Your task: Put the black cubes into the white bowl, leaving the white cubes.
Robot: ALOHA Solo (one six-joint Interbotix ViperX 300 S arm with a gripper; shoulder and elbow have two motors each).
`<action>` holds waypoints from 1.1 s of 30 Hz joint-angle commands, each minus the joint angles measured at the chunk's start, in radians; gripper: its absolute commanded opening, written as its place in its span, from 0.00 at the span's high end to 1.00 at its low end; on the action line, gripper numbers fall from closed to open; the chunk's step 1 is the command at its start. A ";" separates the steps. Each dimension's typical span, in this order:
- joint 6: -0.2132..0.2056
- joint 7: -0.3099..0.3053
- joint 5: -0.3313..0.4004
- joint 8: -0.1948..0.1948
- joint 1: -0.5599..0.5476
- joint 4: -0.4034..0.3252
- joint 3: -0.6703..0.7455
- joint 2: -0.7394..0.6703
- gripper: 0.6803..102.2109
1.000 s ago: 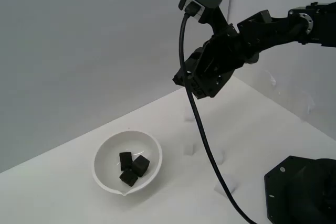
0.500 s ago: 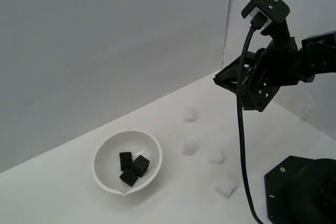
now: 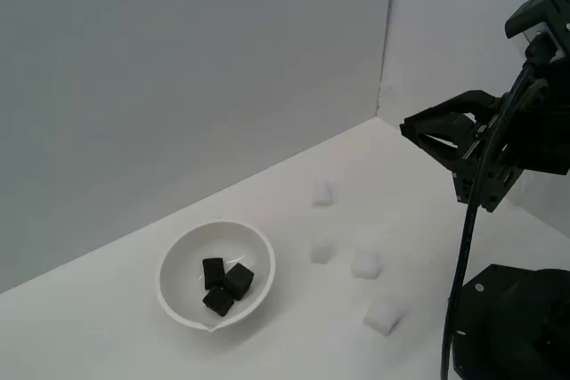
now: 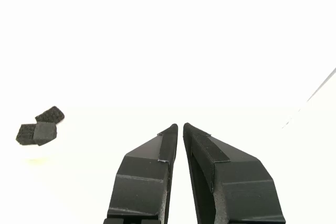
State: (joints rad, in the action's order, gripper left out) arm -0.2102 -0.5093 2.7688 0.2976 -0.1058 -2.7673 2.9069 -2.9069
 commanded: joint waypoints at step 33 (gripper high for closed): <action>-0.015 -0.069 0.048 -0.002 0.117 -0.048 0.518 -0.518 0.98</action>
State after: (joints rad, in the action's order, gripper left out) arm -0.2132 -0.5798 2.8195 0.2807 0.0015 -2.8195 3.4162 -3.4162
